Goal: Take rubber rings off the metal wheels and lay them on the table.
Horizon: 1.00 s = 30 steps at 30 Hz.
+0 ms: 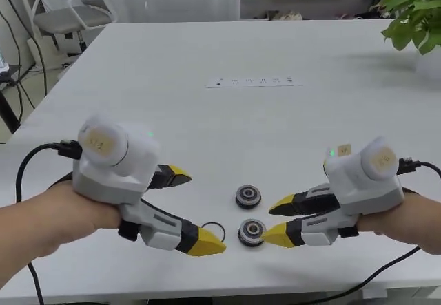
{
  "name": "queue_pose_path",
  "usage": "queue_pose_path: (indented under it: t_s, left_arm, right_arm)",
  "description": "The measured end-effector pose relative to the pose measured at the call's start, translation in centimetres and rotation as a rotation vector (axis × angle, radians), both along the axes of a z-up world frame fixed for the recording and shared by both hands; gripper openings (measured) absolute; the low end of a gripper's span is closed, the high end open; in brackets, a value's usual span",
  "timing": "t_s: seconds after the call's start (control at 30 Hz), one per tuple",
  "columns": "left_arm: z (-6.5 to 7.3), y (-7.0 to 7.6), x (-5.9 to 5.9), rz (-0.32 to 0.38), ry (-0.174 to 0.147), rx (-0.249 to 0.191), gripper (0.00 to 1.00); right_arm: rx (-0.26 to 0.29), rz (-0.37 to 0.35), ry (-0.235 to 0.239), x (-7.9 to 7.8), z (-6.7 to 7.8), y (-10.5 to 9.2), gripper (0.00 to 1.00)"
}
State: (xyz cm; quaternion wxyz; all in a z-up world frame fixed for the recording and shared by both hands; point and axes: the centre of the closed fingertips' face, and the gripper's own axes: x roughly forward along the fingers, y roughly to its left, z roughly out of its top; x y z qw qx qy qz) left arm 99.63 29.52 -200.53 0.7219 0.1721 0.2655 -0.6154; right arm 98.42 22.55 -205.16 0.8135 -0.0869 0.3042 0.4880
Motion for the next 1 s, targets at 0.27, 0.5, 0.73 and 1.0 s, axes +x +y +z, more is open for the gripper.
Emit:
queue_pose_path:
  t_s: [0.27, 0.5, 0.73, 1.0]
  left_arm:
    - [-0.9, -0.9, -0.4, -0.031, 0.008, 0.023, 0.7]
    - [-1.5, -1.7, -0.4, -0.062, 0.015, 0.024, 0.66]
    - [-2.1, -2.6, -0.3, -0.09, 0.009, 0.039, 0.61]
    - [-2.8, -3.4, -0.4, -0.114, 0.005, 0.05, 0.54]
  right_arm:
    - [-0.001, -0.003, 0.012, 0.0, -0.4, -0.6, 0.27]
    - [-0.005, 0.0, 0.024, 0.0, -1.0, -0.8, 0.26]
    - [-0.003, 0.013, 0.03, 0.0, -1.5, -0.6, 0.25]
    - [0.002, 0.023, 0.029, 0.0, -1.7, -0.4, 0.25]
